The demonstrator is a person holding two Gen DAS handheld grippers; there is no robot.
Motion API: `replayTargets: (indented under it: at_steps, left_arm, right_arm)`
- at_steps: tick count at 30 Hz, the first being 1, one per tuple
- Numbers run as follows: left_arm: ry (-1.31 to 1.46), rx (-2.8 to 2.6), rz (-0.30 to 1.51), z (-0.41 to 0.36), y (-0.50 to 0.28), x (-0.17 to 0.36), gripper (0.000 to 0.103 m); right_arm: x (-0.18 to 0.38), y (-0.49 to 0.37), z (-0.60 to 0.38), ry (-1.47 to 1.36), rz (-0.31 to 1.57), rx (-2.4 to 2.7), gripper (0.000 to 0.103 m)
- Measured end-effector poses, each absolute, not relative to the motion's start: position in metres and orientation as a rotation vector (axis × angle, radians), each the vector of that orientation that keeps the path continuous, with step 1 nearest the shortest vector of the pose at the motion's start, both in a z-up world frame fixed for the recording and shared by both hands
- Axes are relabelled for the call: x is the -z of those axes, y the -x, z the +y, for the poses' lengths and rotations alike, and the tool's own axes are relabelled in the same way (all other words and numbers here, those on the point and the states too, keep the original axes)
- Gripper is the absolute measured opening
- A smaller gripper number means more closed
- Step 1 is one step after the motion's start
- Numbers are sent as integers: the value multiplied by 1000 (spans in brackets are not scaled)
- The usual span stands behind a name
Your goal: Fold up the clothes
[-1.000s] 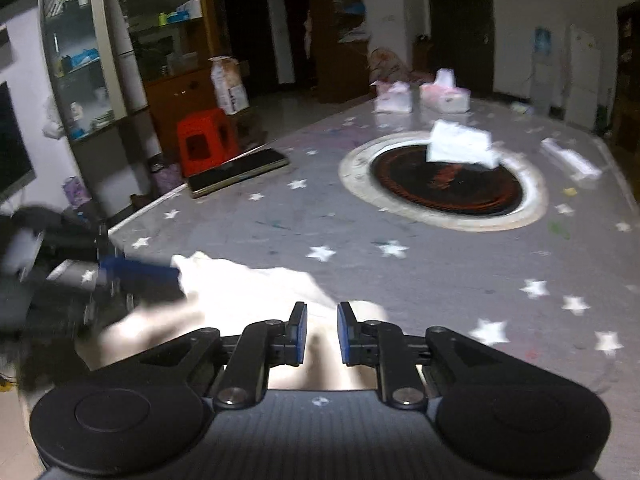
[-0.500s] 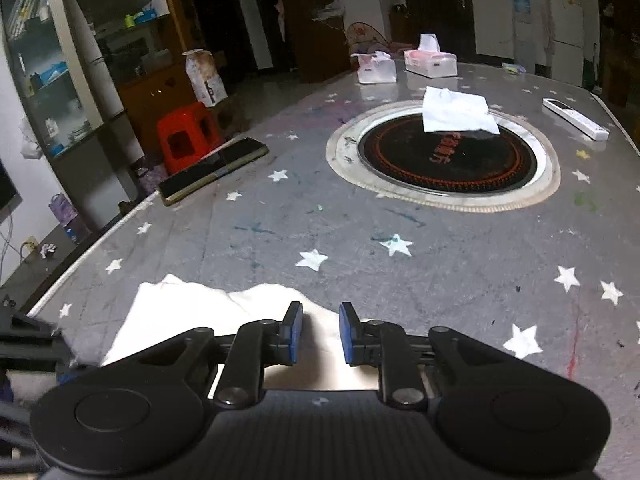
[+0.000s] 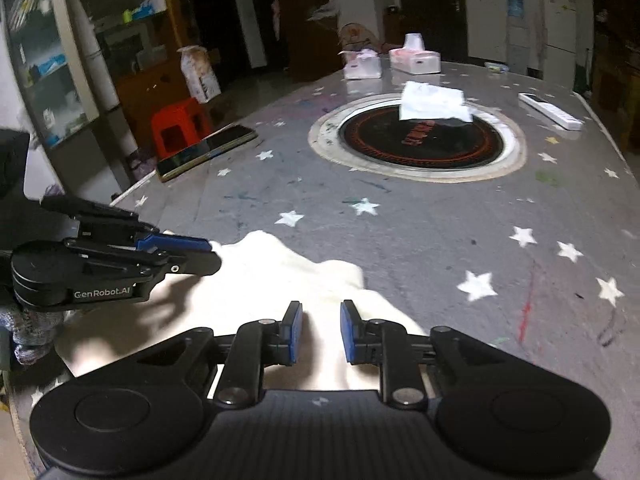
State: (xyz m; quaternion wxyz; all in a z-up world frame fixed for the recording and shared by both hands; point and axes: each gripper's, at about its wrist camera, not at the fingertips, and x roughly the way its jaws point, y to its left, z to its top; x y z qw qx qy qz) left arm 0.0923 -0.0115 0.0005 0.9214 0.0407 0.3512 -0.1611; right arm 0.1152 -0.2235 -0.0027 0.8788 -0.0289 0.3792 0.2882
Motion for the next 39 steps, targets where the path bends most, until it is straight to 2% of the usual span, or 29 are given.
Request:
replayTargets:
  at_steps: [10, 21, 33, 39]
  left_arm:
    - [-106, 326, 710, -13, -85, -3, 16]
    - [-154, 423, 632, -32, -23, -19, 16]
    - [-145, 447, 638, -28, 23, 0, 16]
    - [-130, 443, 640, -23, 26, -1, 17]
  right_arm:
    - [4, -108, -255, 16, 765, -544, 17]
    - [-20, -25, -262, 136, 687, -616, 21]
    - [6, 29, -268, 258, 680, -572, 22]
    - [-13, 11, -289, 73, 727, -610, 21]
